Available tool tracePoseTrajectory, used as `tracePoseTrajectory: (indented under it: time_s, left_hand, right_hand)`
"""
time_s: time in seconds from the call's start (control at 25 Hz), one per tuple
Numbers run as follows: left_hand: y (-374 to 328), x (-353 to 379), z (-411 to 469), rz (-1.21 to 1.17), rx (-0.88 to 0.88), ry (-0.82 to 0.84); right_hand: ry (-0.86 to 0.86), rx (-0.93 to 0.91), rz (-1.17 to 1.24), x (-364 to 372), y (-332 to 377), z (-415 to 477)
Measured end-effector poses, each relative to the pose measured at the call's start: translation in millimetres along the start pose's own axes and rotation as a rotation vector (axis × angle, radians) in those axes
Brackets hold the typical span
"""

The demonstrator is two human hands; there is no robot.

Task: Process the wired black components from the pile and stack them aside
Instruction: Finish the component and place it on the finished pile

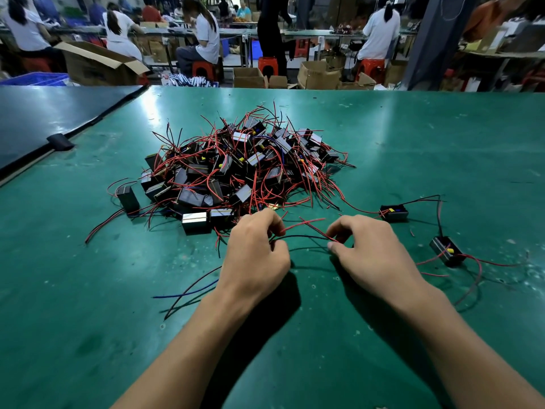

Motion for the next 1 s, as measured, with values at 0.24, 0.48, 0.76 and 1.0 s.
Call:
tracePoseTrajectory:
  time_s: [0.24,0.48,0.76,1.0]
  left_hand:
    - [-11.9,3.5,-0.4,-0.162,0.067,0.031]
    - [-21.7,6.2,2.0,-0.206,0.137,0.026]
    - [7.3,9.8,2.2,-0.527,-0.201,0.015]
    - [14.2,9.0,2.9,-0.67,-0.269,0.001]
  right_hand:
    - [-0.094,-0.135,0.135,4.0,11.7,-1.8]
    - [-0.15,-0.114,0.214,8.0,10.1,-3.0]
    - [-0.181,-0.117,0.153,10.2,9.8,-4.3]
    - [-0.234,-0.086,0.405,6.6,4.3,-4.3]
Point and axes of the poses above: each hand's wrist, its own z-axis towards the middle knuckle, its own x-axis out of the palm, y = z × x, the point moved 9 cm from there along z, towards the middle knuckle, and after that the axes turned 4 degrees about z, right-handed, at the moved point
